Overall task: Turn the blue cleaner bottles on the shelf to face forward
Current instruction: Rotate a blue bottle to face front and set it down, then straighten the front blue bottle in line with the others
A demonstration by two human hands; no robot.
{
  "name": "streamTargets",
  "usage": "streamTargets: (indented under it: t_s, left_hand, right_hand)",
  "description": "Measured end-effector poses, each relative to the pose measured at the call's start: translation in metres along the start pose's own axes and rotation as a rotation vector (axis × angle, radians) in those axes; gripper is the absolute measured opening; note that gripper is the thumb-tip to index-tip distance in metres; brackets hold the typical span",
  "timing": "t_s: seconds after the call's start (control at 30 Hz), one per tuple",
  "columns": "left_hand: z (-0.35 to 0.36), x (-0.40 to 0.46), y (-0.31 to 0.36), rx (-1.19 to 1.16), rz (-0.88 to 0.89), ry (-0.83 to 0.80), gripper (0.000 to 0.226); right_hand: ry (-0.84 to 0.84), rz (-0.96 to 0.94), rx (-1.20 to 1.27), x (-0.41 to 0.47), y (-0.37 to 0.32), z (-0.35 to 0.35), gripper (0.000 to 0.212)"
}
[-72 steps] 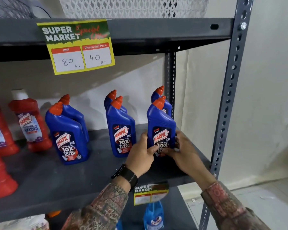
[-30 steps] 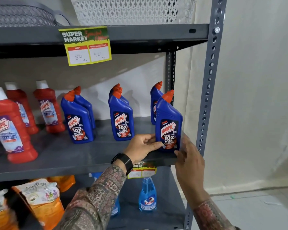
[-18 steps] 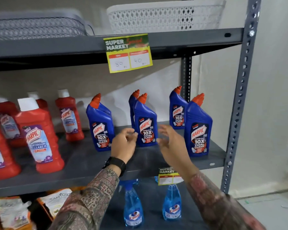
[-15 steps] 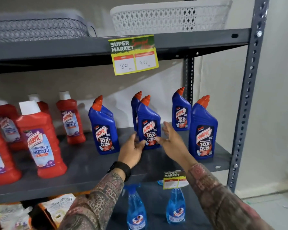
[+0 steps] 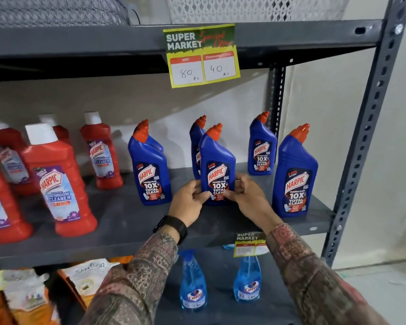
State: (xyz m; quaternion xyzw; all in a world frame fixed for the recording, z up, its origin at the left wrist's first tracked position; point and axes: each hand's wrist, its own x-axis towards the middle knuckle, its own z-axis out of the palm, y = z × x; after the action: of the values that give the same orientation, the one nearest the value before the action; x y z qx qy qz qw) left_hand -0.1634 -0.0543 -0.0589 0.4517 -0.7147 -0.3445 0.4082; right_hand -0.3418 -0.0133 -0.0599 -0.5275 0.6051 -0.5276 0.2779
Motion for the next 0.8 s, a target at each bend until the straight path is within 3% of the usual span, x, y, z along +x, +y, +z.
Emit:
streamTargets:
  t_s: [0.27, 0.57, 0.8]
  left_hand:
    - [-0.009, -0.034, 0.000, 0.072, 0.069, -0.009, 0.032]
    - [-0.015, -0.046, -0.001, -0.071, 0.082, -0.058, 0.054]
    - [-0.019, -0.046, -0.003, -0.166, 0.046, -0.009, 0.058]
  right_hand:
    - [0.018, -0.102, -0.034, -0.037, 0.008, -0.005, 0.042]
    - [0.049, -0.136, -0.005, -0.050, 0.009, -0.008, 0.054]
    - [0.029, -0.159, -0.027, -0.049, 0.005, -0.006, 0.049]
